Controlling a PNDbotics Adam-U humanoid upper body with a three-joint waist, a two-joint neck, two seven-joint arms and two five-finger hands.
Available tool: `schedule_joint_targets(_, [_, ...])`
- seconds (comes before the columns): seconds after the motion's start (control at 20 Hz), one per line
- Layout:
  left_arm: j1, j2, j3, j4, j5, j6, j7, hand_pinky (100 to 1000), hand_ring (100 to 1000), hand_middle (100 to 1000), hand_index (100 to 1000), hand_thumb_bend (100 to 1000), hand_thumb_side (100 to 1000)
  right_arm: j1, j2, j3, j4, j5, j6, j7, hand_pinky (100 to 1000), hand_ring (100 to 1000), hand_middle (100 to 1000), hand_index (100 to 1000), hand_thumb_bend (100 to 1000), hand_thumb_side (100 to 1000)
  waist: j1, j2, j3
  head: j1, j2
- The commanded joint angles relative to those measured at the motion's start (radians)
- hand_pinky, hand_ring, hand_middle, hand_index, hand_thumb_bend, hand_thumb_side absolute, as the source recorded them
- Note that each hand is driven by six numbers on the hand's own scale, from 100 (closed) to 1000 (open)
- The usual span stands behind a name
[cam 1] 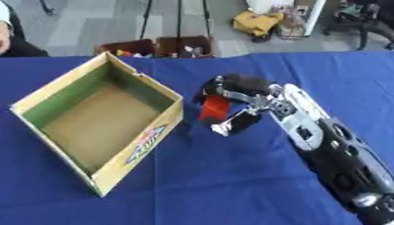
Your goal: Pick up objects on the table and place them in the box.
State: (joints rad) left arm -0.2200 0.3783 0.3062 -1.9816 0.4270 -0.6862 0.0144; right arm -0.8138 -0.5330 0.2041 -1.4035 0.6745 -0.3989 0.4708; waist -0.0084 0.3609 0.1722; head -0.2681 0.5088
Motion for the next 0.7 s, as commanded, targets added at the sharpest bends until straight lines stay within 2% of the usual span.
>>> schedule_joint_targets(0.05, [-0.01,0.027,0.005,-0.018,0.005,-0.003,0.004,510,749,840,895,100,884,-0.034,-0.043,-0.006,-0.048,-0.042,0.004,-0.016,384,394,595,799,100,100,-0.005,-0.035,0.003,-0.007,-0.008])
schedule_joint_targets(0.2, [-0.01,0.029,0.004,-0.018,0.007,-0.004,0.004,511,748,839,895,100,884,-0.04,-0.051,-0.006,-0.061,-0.063,0.012,-0.016,384,393,593,795,100,100,-0.005,-0.037,0.005,-0.009,-0.007])
schedule_joint_targets(0.45, [-0.01,0.039,-0.001,-0.018,0.02,-0.004,0.007,512,747,836,894,100,882,-0.09,-0.071,-0.003,-0.094,-0.15,0.031,-0.03,381,389,590,790,100,100,-0.014,-0.054,0.035,-0.033,-0.006])
schedule_joint_targets(0.7, [-0.008,0.045,-0.002,-0.018,0.03,-0.005,0.007,512,747,836,895,100,882,-0.113,-0.074,-0.003,-0.107,-0.199,0.053,-0.028,379,388,590,787,100,100,-0.023,-0.064,0.068,-0.061,-0.006])
